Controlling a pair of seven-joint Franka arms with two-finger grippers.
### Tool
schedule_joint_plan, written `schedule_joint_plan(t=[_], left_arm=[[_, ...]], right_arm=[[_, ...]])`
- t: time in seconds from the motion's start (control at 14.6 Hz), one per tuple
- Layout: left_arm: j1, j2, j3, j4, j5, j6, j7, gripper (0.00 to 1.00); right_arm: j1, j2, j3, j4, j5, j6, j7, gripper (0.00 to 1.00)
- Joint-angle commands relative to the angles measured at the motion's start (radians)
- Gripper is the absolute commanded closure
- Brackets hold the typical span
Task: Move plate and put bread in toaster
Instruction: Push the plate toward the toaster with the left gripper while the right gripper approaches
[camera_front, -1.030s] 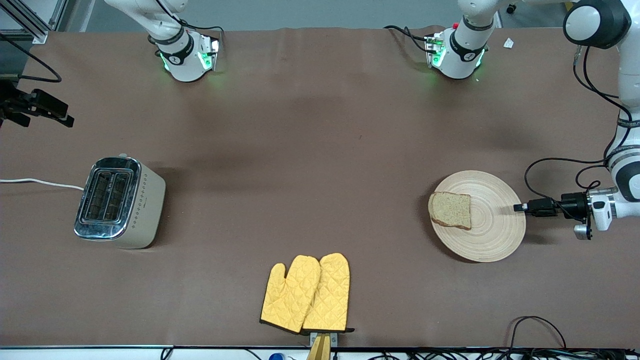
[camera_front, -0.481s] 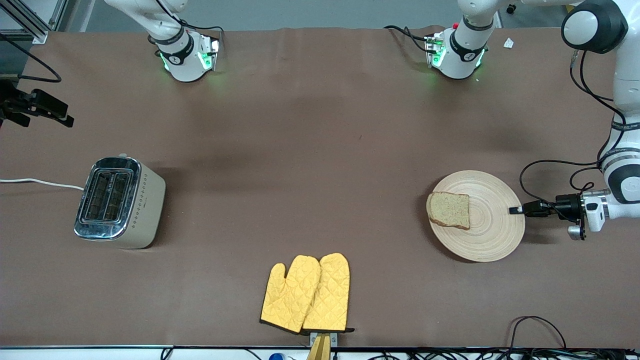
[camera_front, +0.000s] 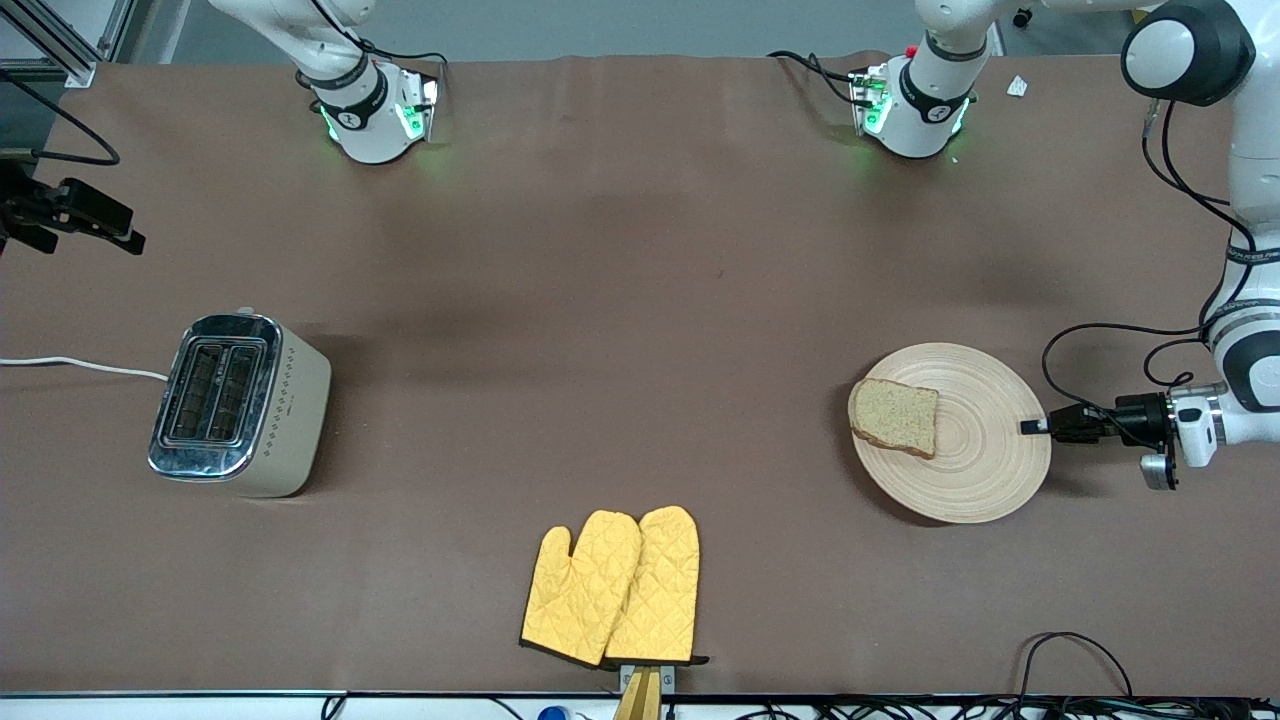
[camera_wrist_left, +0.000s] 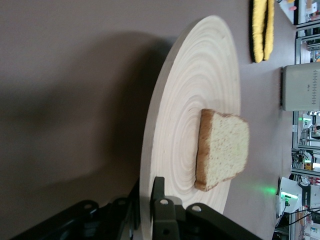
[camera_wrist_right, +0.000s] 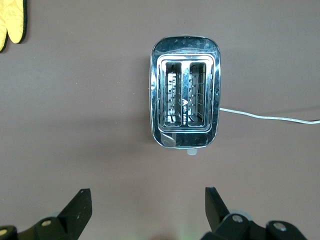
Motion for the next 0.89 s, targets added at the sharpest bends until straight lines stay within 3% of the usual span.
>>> schedule_joint_plan(t=[0.0, 0.34, 0.69, 0.82], left_arm=[[-0.007, -0.011, -0.071, 0.013, -0.001, -0.056, -0.005, 1.0], [-0.021, -0.005, -0.254, 0.006, -0.001, -0.061, -0.178, 1.0], [-0.192, -0.004, -0.261, -0.01, -0.096, -0.036, -0.216, 1.0], [-0.242, -0.002, -0.263, -0.049, -0.133, 0.057, -0.218, 1.0]], right_arm=[[-0.02, 0.0, 0.01, 0.0, 0.011, -0.004, -0.014, 0.0], [-0.028, 0.0, 0.01, 0.0, 0.011, -0.003, -0.016, 0.0], [-0.044, 0.033, 0.008, 0.009, 0.01, 0.032, -0.025, 0.0], [-0.057, 0.066, 0.008, 0.008, 0.01, 0.046, -0.026, 0.0]])
